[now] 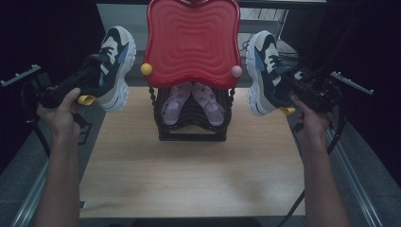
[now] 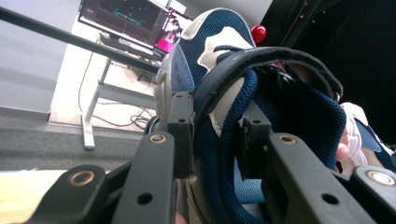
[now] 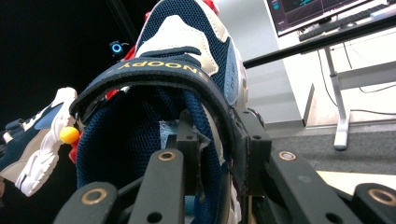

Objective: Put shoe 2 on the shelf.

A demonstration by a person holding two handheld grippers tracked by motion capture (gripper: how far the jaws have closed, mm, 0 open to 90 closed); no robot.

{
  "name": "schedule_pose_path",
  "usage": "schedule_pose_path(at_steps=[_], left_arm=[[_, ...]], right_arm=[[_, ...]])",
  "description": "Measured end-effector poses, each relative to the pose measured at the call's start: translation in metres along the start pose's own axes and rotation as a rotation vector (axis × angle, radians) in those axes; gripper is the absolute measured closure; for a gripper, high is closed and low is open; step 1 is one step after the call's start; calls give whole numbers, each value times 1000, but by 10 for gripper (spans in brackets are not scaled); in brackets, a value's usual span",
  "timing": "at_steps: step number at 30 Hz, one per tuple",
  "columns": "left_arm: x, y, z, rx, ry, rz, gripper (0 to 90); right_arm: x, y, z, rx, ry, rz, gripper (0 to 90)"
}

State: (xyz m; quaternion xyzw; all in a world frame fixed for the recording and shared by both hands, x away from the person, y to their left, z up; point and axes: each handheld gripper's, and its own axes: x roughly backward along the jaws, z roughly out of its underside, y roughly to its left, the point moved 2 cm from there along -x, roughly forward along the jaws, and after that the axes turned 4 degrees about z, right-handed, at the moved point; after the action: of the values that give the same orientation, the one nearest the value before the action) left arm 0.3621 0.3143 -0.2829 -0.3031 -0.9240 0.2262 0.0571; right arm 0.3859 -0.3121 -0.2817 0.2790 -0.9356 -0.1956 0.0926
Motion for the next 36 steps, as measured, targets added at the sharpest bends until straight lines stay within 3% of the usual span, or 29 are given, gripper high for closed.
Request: schedule_pose_path(at_steps=[8, 18, 32, 36], left_arm=[[-15, -21, -24, -22, -6, 28, 720], [-48, -51, -48, -45, 9, 61, 719], [-94, -83, -64, -69, 32, 83, 719], [-107, -90, -65, -86, 48, 83, 719]], right_arm=[[-9, 21, -29, 0, -15, -28, 748], [-38, 58, -64, 26, -2, -64, 748], [-84, 85, -83, -20, 30, -99, 747], [-97, 94, -85, 4, 46, -86, 746]])
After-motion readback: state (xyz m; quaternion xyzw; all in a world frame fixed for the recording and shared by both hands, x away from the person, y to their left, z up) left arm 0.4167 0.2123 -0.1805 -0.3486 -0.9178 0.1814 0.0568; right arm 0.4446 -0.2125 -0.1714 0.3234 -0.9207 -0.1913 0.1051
